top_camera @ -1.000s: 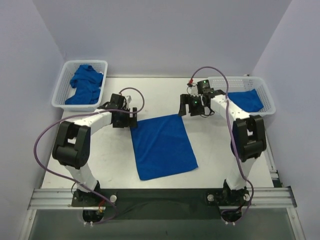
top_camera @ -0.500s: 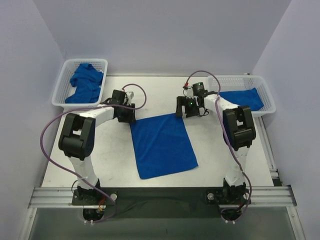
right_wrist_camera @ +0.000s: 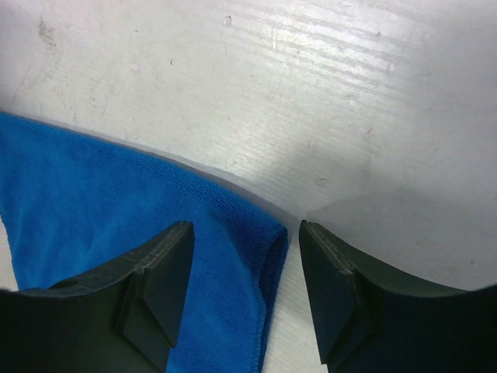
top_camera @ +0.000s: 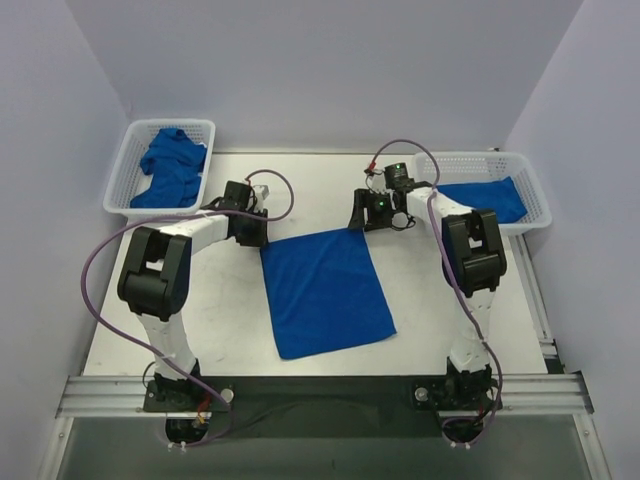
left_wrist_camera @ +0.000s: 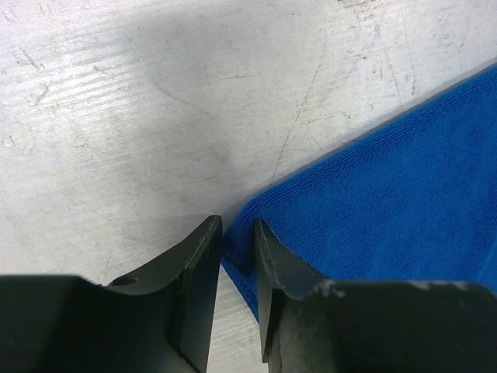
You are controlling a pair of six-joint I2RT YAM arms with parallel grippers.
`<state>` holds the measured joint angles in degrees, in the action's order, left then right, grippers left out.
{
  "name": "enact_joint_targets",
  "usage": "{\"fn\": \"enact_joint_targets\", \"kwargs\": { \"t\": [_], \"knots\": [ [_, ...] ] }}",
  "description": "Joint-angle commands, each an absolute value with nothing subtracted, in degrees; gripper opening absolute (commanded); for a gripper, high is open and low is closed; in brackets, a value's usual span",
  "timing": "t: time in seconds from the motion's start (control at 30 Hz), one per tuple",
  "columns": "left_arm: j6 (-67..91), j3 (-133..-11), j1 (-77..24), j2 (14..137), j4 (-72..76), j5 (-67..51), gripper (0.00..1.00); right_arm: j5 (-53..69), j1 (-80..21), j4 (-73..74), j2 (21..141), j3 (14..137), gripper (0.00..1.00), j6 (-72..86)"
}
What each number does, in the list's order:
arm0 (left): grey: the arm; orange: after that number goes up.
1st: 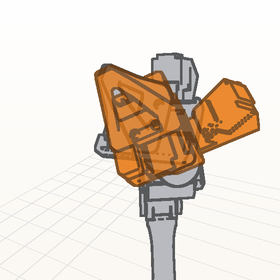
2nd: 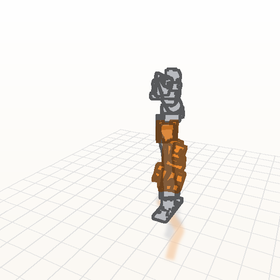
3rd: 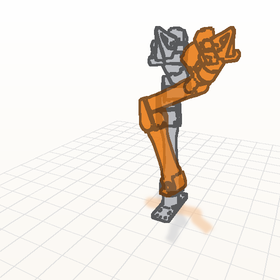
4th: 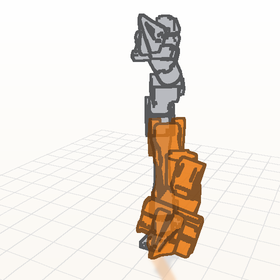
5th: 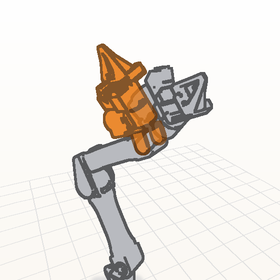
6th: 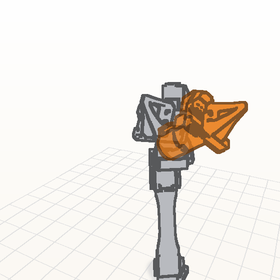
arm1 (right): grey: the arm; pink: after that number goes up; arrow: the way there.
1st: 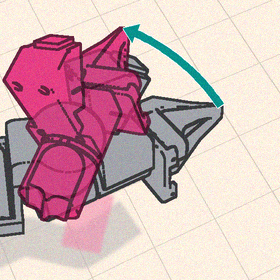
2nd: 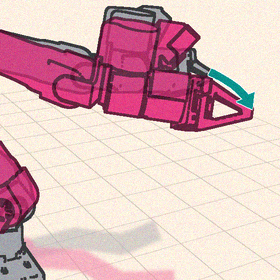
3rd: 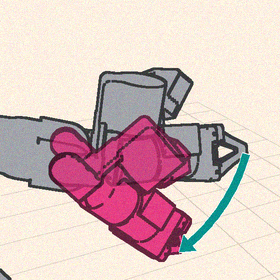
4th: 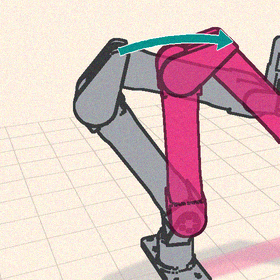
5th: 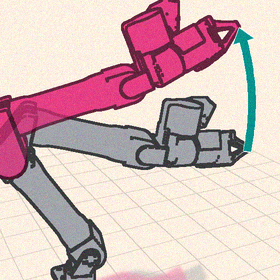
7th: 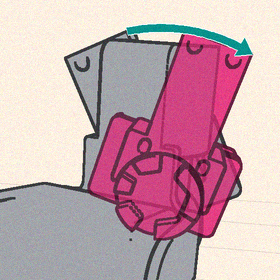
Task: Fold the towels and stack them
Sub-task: Fold the towel
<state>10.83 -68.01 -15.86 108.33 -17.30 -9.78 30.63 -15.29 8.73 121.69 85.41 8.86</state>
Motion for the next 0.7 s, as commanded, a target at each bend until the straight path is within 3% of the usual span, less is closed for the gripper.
{"fn": "enact_joint_targets", "kwargs": {
  "t": [0.0,0.23,0.43,0.67],
  "knots": [
    [9.1,-67.3,-15.6,108.6,-19.7,-9.4,0.35,34.6,-15.1,10.7,123.0,85.2,0.56,8.4],
    [8.4,-66.8,-15.6,108.5,-20.5,-8.9,0.35,35.9,-15.0,11.3,124.9,85.9,0.50,8.0],
    [8.2,-66.0,-15.2,107.6,-20.7,-9.1,0.55,35.5,-14.2,11.7,126.2,86.4,0.50,8.2],
    [7.8,-65.0,-15.0,108.3,-20.7,-10.0,0.59,34.6,-13.4,12.5,127.1,86.7,0.52,8.1]
  ]
}}
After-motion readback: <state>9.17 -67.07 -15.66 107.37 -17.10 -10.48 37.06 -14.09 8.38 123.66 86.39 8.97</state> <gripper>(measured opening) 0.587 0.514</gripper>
